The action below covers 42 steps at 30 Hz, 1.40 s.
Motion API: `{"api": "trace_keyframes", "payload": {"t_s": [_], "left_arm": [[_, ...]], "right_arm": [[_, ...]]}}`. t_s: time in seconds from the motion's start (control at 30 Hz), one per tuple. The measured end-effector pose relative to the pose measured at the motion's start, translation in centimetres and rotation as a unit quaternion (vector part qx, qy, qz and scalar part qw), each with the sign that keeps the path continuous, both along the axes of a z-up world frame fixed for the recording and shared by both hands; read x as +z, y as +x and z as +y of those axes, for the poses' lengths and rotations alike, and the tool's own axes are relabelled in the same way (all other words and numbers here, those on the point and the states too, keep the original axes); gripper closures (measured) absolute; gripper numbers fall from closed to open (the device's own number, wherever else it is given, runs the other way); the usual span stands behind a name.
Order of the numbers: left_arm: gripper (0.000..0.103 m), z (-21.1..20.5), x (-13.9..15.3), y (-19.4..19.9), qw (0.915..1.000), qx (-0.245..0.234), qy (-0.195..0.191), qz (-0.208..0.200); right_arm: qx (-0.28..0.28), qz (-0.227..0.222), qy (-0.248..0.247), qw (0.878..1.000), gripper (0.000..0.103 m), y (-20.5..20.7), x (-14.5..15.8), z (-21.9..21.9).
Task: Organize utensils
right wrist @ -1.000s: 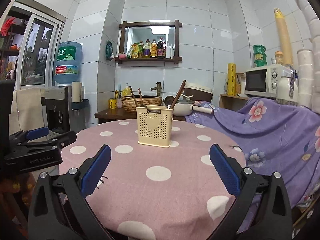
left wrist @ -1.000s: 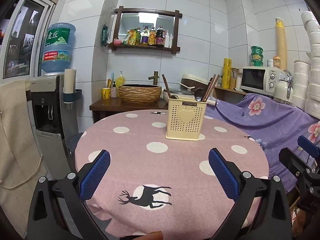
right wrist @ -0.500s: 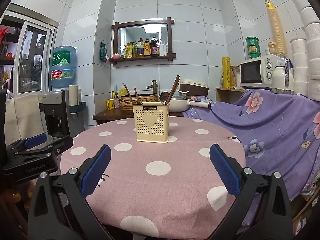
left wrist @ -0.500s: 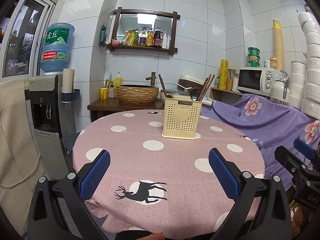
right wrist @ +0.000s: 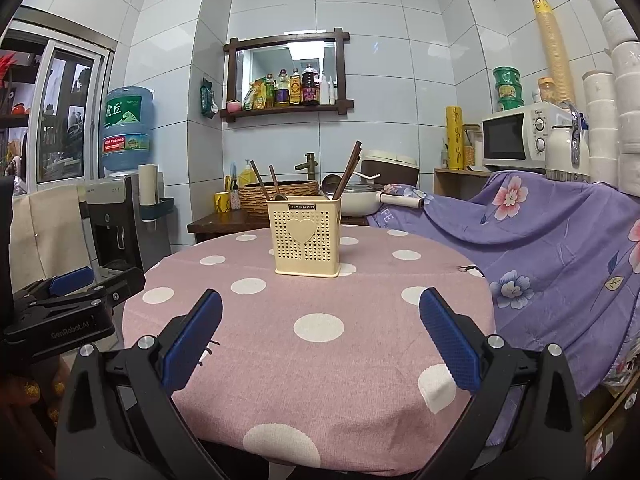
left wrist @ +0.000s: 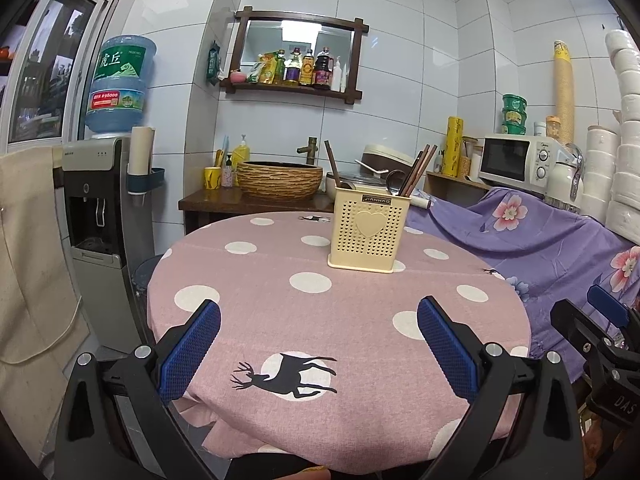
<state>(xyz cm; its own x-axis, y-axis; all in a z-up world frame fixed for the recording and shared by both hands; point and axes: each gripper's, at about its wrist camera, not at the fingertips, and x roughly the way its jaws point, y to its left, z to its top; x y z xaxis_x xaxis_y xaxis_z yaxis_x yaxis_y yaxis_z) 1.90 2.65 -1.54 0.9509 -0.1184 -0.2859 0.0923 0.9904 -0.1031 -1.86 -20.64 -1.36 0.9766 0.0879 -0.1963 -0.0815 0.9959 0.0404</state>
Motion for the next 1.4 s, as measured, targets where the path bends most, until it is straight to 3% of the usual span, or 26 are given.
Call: {"api": "trace_keyframes", "payload": {"t_s": [1.4], "left_arm": [[0.006, -0.51, -0.31, 0.17, 0.9998, -0.002, 0.013, 0.013]], "right_arm": [[-0.002, 0.011, 0.01, 1.0, 0.006, 0.41, -0.44, -0.25]]}}
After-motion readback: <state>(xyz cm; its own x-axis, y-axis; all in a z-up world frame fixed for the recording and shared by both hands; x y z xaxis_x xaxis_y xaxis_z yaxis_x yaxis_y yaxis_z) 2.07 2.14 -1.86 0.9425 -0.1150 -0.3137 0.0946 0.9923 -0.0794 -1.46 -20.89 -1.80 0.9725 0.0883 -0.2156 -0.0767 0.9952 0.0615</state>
